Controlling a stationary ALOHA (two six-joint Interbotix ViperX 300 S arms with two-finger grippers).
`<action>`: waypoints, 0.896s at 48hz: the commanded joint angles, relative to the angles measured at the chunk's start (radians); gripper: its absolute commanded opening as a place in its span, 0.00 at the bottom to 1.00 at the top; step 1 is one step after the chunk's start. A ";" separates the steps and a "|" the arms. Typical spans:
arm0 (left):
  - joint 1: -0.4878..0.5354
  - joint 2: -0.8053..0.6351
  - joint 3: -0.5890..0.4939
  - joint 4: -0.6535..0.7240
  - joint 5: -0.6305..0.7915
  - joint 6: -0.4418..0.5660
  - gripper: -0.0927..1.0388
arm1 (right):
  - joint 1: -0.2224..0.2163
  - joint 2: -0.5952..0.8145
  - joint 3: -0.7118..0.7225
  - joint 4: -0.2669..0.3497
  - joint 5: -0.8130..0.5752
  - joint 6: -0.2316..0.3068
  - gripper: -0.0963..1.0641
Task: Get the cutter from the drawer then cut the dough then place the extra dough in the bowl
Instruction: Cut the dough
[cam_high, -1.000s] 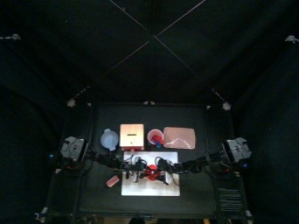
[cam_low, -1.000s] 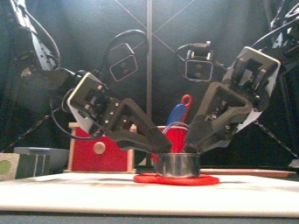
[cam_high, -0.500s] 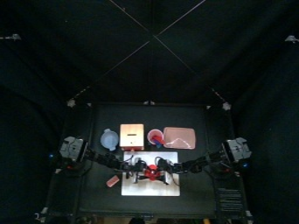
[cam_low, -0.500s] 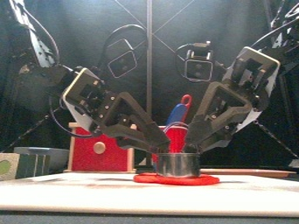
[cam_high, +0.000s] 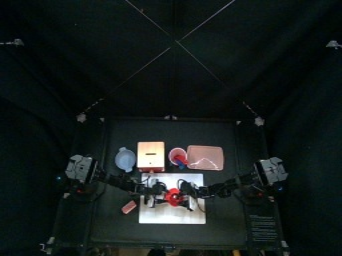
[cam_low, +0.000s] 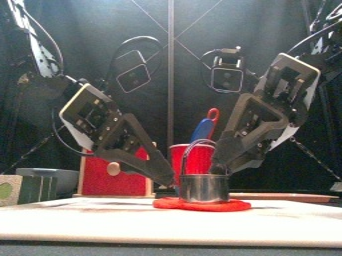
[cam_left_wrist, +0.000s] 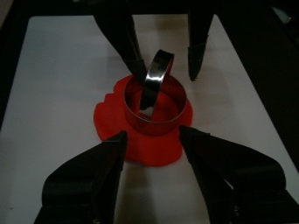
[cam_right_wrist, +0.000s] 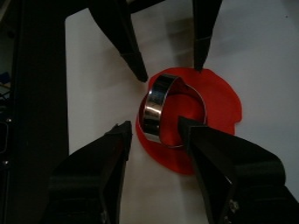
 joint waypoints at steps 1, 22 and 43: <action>0.003 -0.038 -0.002 0.003 -0.006 0.003 0.84 | -0.015 -0.020 0.002 0.002 0.008 0.000 0.81; 0.003 -0.031 -0.003 0.003 -0.006 0.003 0.59 | -0.018 -0.023 -0.006 0.002 0.009 0.000 0.80; 0.003 0.020 -0.028 0.005 -0.003 0.002 0.56 | -0.031 -0.025 -0.009 0.002 0.009 -0.002 0.73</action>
